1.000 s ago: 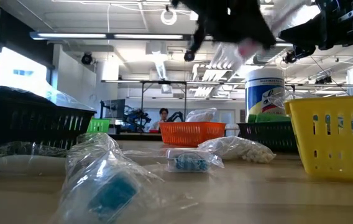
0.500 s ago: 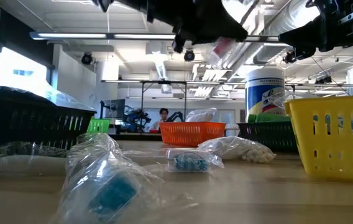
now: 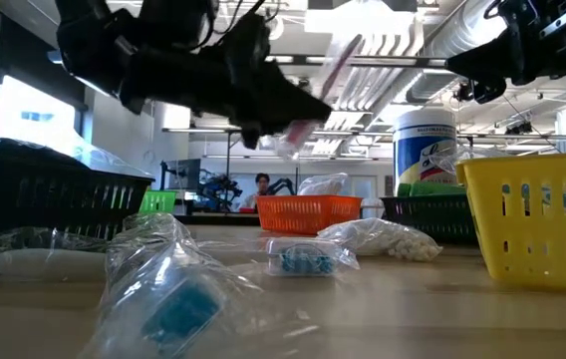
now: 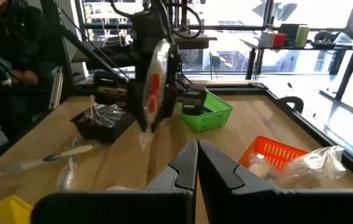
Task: Pick & Place Travel size toiletries
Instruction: Put the orange toothbrush into the yellow bin
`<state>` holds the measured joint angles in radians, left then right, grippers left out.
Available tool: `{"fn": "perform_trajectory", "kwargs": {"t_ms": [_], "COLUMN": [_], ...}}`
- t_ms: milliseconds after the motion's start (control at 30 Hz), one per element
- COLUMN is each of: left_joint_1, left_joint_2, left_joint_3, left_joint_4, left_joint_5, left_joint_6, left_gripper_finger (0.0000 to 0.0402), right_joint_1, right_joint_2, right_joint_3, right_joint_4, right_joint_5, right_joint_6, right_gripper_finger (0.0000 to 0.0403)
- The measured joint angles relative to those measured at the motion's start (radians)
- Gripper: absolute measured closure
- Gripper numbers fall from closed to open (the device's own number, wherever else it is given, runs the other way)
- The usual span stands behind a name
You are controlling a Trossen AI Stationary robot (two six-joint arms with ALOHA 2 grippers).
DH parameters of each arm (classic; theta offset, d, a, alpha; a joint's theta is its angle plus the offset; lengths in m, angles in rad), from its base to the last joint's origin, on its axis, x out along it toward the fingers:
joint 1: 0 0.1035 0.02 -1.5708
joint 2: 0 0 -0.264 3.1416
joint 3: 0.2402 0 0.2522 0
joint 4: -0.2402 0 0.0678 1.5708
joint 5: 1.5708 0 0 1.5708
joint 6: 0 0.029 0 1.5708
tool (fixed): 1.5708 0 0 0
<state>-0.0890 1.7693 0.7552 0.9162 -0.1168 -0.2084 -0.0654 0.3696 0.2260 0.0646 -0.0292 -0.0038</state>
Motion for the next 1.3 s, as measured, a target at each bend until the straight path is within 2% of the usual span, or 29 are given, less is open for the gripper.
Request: {"fn": "perform_trajectory", "kwargs": {"t_ms": [200,367,567,800,1033,1300], "left_joint_1": [0.075,0.076,0.076,0.076,0.076,0.076], "left_joint_2": [-0.092,-0.133,-0.154,-0.158,-0.157,-0.157], "left_joint_3": [-0.071,-0.074,-0.074,-0.074,-0.074,-0.074], "left_joint_4": [0.003,0.017,0.014,0.024,0.007,0.001], "left_joint_5": [0.101,0.108,0.107,0.107,0.107,0.106], "left_joint_6": [0.018,0.079,0.082,0.129,0.126,0.108], "left_gripper_finger": [0.0376,0.0376,0.0376,0.0376,0.0375,0.0375], "right_joint_1": [0.0,0.0,0.0,0.008,0.077,0.119], "right_joint_2": [0.025,0.049,0.134,0.281,0.474,0.674], "right_joint_3": [0.0,0.0,0.0,0.0,0.0,0.0], "right_joint_4": [0.045,0.077,0.188,0.318,0.604,0.844], "right_joint_5": [-0.002,-0.004,-0.004,-0.004,-0.004,0.004], "right_joint_6": [0.031,0.048,0.156,0.221,0.207,0.16], "right_gripper_finger": [0.0398,0.0398,0.0398,0.0398,0.0398,0.0398]}}
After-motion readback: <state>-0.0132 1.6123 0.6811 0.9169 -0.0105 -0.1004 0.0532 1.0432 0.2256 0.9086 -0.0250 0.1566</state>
